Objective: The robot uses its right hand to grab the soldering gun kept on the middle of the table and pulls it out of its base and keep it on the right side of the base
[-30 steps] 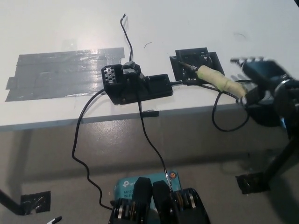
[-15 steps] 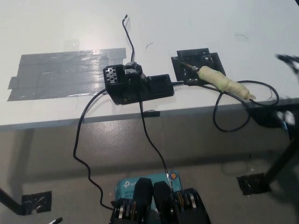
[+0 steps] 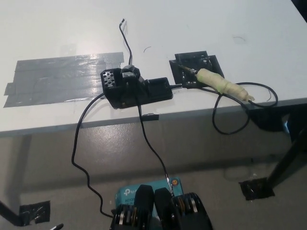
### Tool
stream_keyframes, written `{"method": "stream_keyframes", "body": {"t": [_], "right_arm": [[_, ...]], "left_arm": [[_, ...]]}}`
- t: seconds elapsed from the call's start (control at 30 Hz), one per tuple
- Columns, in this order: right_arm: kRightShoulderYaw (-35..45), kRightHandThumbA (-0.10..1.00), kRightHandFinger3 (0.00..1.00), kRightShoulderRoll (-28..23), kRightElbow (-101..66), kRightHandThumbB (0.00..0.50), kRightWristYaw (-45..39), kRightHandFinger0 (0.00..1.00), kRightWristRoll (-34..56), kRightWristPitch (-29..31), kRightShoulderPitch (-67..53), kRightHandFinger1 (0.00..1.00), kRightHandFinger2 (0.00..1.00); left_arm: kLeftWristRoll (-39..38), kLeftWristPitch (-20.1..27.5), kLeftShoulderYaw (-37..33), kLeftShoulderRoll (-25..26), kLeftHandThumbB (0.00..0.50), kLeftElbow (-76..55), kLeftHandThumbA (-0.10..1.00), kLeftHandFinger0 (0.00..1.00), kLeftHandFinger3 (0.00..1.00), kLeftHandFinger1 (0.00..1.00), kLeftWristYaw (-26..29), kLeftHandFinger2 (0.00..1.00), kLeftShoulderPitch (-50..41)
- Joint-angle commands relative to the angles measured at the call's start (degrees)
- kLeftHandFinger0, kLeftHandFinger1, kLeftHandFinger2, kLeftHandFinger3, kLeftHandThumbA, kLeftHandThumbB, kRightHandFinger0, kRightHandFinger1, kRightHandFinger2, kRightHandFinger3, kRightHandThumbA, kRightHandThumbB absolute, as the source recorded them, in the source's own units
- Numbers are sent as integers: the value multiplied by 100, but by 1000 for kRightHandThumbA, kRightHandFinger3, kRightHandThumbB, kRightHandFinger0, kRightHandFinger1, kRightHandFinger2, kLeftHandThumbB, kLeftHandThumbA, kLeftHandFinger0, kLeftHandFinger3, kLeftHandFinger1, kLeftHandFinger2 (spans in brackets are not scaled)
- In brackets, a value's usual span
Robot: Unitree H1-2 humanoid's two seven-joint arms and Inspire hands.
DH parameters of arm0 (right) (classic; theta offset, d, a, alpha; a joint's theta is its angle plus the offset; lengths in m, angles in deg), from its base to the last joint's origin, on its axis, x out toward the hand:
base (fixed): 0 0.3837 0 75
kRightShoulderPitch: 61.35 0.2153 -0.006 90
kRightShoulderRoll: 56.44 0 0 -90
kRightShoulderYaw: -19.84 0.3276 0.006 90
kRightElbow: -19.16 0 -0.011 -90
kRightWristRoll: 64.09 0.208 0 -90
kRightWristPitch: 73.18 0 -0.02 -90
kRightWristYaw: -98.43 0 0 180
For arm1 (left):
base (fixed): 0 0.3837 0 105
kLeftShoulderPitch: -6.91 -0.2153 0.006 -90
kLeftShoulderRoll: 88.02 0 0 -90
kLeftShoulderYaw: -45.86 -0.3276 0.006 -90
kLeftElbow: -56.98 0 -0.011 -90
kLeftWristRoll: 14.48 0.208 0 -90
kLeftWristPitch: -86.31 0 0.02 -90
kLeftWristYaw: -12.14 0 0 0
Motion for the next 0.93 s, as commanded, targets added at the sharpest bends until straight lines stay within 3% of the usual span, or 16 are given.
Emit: {"method": "stream_keyframes", "body": {"t": [0.0, 0.1, 0.2, 0.3, 0.43, 0.57, 0.77, 0.9], "right_arm": [[734, 390, 1000, 347, 378, 10, 512, 886, 1830, 457, -144, 1000, 1000], [631, 465, 1000, 323, 482, 30, 367, 808, 1745, 353, -215, 1000, 1000], [567, 448, 1000, 259, 444, 34, 310, 824, 1828, 302, -261, 1000, 1000], [396, 464, 1000, 148, 382, 52, 278, 753, 1822, 190, -287, 1000, 1000], [216, 352, 1000, -76, 355, 0, 257, 830, 1835, 156, -386, 1000, 1000], [6, 346, 1000, -320, 311, 6, 256, 829, 1839, -56, -407, 1000, 1000], [-304, 388, 1000, -654, 360, 54, 273, 789, 1848, -208, -452, 1000, 1000], [-395, 347, 1000, -736, 300, 33, 323, 793, 1966, -398, -479, 1000, 1000]], "left_arm": [[-122, 198, 205, 148, 151, -71, 631, 880, 1000, 936, 115, 1000, -22], [-105, 196, 205, 164, 140, -109, 622, 865, 1000, 922, 107, 1000, -35], [-119, 146, 209, 152, 137, -186, 620, 862, 1000, 918, 92, 1000, -44], [-106, 204, 232, 183, 128, -203, 623, 856, 1000, 923, 84, 1000, -56], [-93, 197, 248, 200, 136, -211, 622, 853, 1000, 930, 68, 1000, -60], [-138, 87, 305, 165, 121, -236, 593, 874, 1000, 940, 83, 1000, -59], [-110, 61, 351, 153, 98, -242, 603, 858, 1000, 919, 115, 1000, -60], [-93, 115, 345, 148, 108, -220, 602, 848, 1000, 913, 113, 1000, -77]]}}
